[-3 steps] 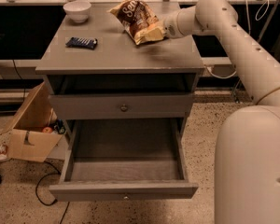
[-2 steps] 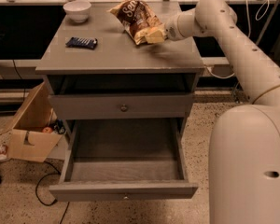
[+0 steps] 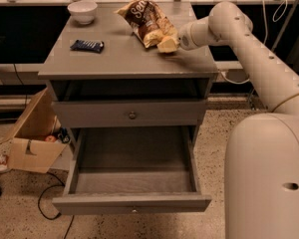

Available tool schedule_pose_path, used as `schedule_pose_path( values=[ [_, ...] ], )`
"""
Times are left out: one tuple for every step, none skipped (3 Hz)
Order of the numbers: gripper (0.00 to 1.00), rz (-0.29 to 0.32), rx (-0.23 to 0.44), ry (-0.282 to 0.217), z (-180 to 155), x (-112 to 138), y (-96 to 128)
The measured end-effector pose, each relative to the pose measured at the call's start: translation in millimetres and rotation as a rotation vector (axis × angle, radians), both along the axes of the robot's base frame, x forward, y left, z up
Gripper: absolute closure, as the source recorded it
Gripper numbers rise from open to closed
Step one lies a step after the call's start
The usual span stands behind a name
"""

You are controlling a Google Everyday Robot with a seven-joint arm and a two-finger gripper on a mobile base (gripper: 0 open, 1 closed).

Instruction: Pick orange from middle drawer and place on counter

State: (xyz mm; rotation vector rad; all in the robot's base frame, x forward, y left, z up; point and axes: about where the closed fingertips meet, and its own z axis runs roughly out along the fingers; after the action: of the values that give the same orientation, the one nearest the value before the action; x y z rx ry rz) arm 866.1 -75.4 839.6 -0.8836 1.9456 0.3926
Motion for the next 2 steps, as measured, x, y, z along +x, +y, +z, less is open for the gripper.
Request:
schedule_pose_path(
  values=[
    [0.54, -0.008, 0.001, 0.006, -3.3, -2.3, -3.4],
    [0.30, -0.006, 0.010, 0.006, -3.4, -6.6, -6.9]
  ],
)
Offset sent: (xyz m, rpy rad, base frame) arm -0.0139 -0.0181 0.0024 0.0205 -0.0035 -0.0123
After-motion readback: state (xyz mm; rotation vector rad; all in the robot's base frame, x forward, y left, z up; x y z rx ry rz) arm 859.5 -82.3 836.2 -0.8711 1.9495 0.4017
